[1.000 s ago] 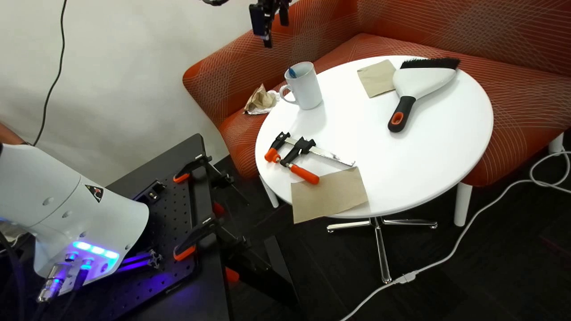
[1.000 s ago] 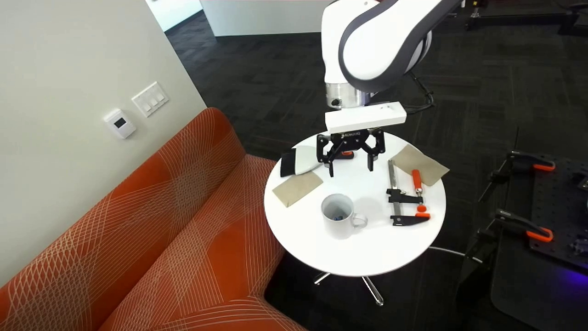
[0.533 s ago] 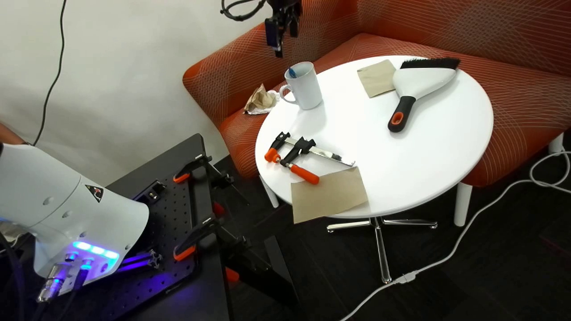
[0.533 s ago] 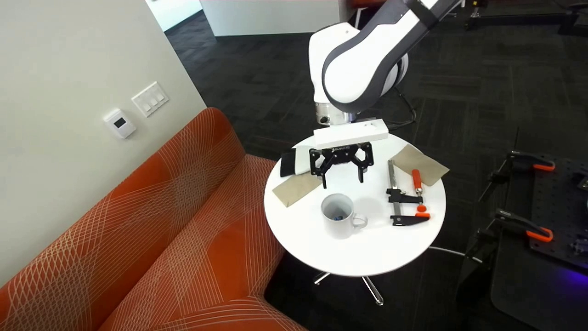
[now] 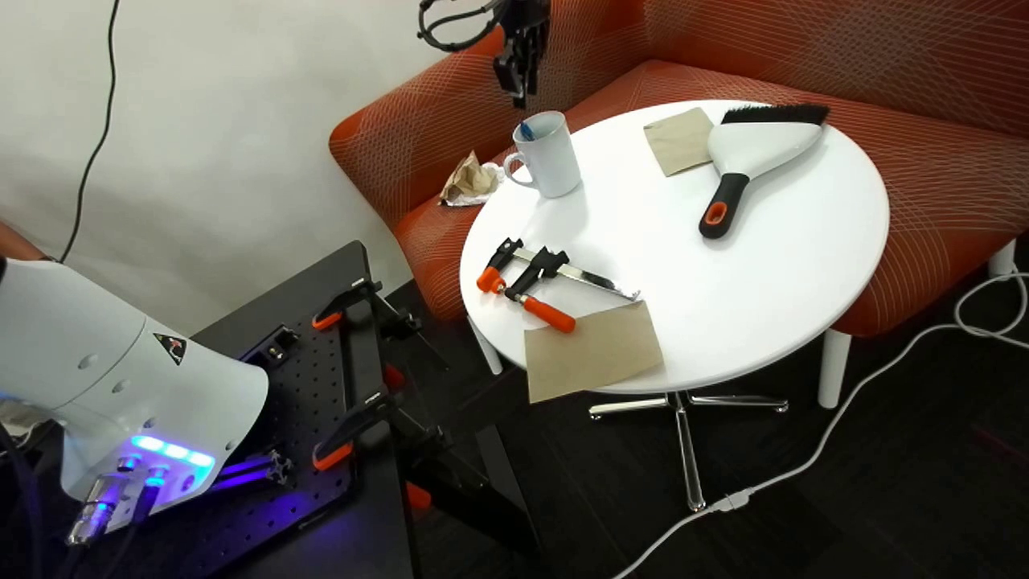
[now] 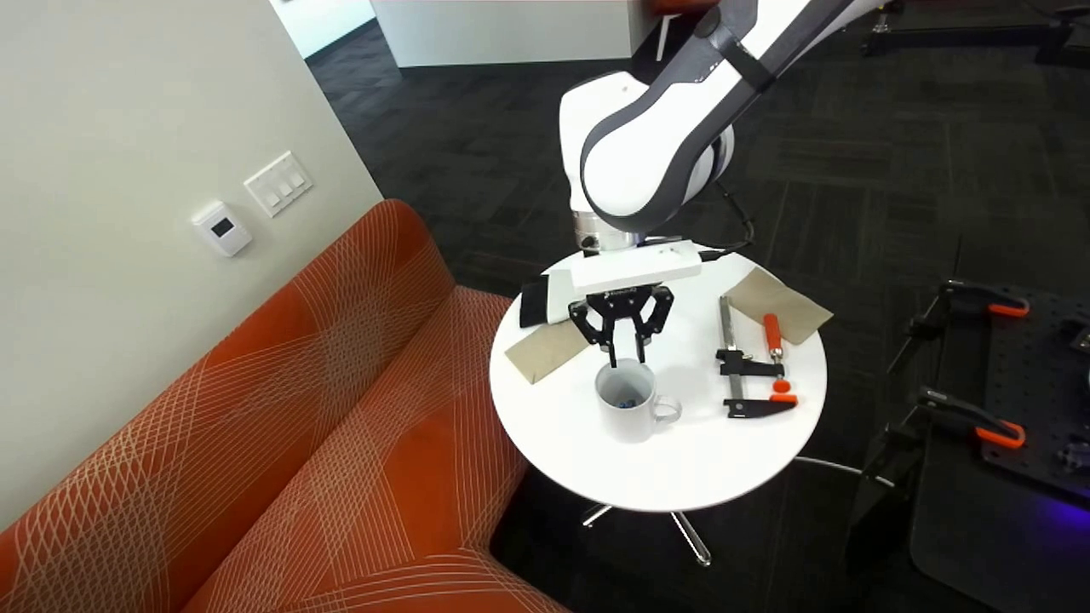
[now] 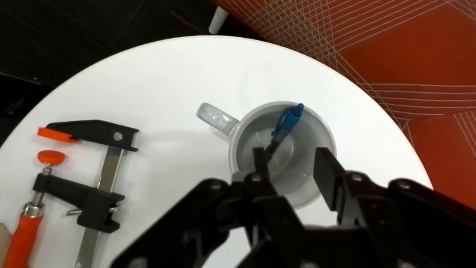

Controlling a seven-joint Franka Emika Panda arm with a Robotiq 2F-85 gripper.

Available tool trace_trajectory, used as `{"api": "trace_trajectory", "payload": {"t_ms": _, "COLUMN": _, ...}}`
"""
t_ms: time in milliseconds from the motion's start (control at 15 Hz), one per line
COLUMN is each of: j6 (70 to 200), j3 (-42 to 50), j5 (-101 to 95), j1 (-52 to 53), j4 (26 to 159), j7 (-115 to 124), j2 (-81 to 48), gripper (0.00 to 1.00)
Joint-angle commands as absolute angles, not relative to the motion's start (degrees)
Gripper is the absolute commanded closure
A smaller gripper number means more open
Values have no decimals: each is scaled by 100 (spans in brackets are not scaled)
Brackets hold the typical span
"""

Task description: Pick up the pen from the mug cup and put it on the table.

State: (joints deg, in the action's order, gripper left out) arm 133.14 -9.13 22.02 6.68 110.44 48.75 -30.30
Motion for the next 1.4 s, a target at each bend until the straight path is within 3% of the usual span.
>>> {"api": "trace_trajectory", "payload": {"t_ms": 0, "j6": 13112, "j3": -809, "j5": 2334, "j1": 784, "j4": 10757, "j7": 4826, "j2": -3234, "gripper": 63}}
{"api": "trace_trajectory", "payload": {"t_ms": 1333, "j6": 12938, "j3": -767, "j5": 2293, "j1": 833, "j4": 10167, "j7": 4868, "j2": -4045, "gripper": 66}}
